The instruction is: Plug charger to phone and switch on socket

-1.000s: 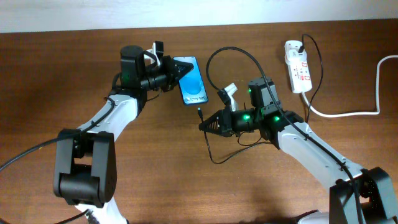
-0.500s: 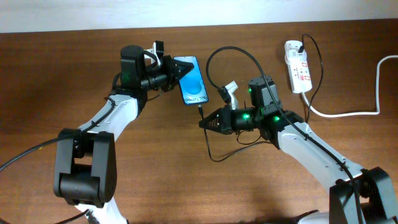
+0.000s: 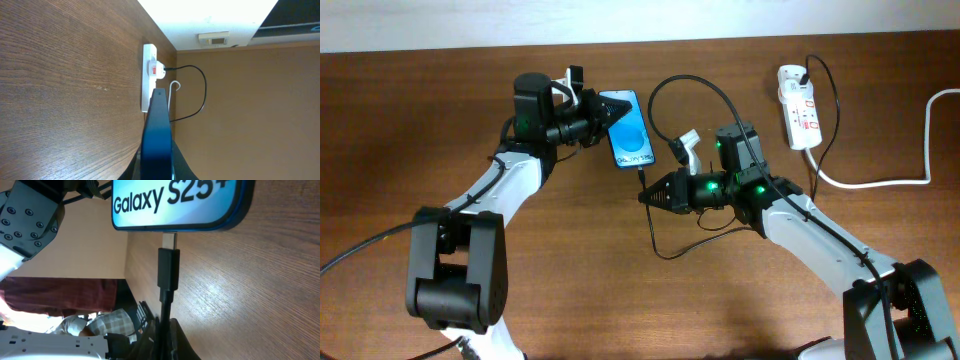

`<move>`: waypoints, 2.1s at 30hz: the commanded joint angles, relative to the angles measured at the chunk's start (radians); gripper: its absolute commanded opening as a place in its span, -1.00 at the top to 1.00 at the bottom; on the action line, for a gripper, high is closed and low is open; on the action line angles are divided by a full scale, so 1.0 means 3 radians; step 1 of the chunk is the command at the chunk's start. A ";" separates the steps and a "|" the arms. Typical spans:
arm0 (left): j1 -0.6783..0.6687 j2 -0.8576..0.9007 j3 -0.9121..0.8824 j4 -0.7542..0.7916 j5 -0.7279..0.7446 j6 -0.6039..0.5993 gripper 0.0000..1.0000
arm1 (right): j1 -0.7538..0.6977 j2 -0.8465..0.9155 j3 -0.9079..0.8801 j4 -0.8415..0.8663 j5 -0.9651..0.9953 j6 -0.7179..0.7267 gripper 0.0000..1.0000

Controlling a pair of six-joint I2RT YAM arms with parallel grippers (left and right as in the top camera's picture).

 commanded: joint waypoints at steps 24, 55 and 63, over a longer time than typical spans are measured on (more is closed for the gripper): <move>0.0011 -0.0098 0.0010 0.0029 0.0052 -0.0043 1.00 | 0.0043 0.0018 0.0057 0.0195 -0.0130 0.0064 0.92; 0.0011 -0.0098 0.0010 0.0031 0.0065 -0.0046 1.00 | 0.0031 0.0018 0.0057 0.0067 -0.0004 0.0062 0.92; 0.0011 -0.0098 0.0010 0.0031 0.0102 -0.0056 1.00 | 0.0031 0.0018 0.0057 0.0107 0.0032 0.0064 0.92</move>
